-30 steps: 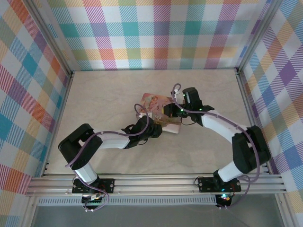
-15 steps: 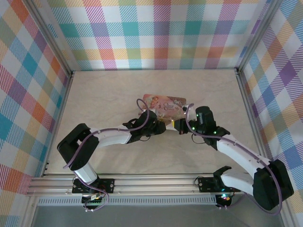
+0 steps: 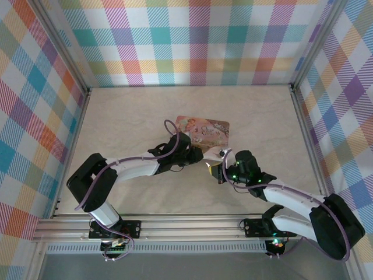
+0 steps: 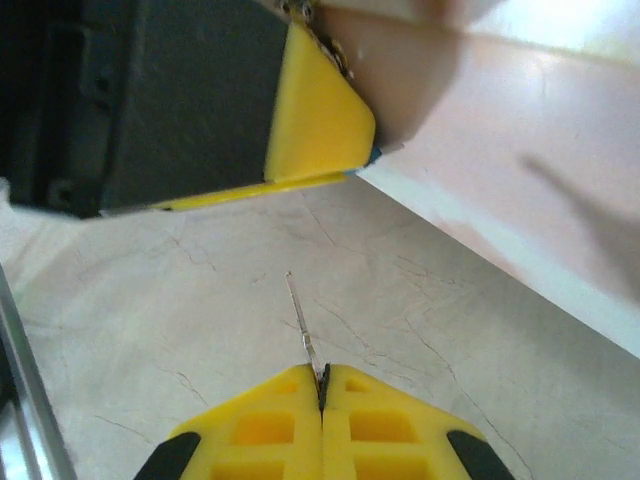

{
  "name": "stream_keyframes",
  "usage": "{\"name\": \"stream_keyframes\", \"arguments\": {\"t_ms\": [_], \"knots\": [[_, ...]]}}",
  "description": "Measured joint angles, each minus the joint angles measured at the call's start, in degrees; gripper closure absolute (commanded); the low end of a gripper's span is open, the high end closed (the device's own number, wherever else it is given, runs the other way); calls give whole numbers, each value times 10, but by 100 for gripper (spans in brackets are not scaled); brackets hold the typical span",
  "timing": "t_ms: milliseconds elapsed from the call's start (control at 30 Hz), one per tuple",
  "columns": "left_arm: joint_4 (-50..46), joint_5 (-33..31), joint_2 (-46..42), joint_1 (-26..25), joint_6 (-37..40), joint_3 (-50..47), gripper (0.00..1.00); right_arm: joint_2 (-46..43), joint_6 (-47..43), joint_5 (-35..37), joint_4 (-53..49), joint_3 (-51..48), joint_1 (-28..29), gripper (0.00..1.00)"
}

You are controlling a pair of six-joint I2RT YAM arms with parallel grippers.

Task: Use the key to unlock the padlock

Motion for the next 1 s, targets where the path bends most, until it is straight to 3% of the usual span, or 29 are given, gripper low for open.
{"name": "stream_keyframes", "arguments": {"t_ms": [333,1000], "knots": [[-26,19,-25,7,-27,0,77,77,-34,9,103,-6,2,100],[-66,39,-47,11,-37,10,77,107,-96,17,152,4,-21,100]]}}
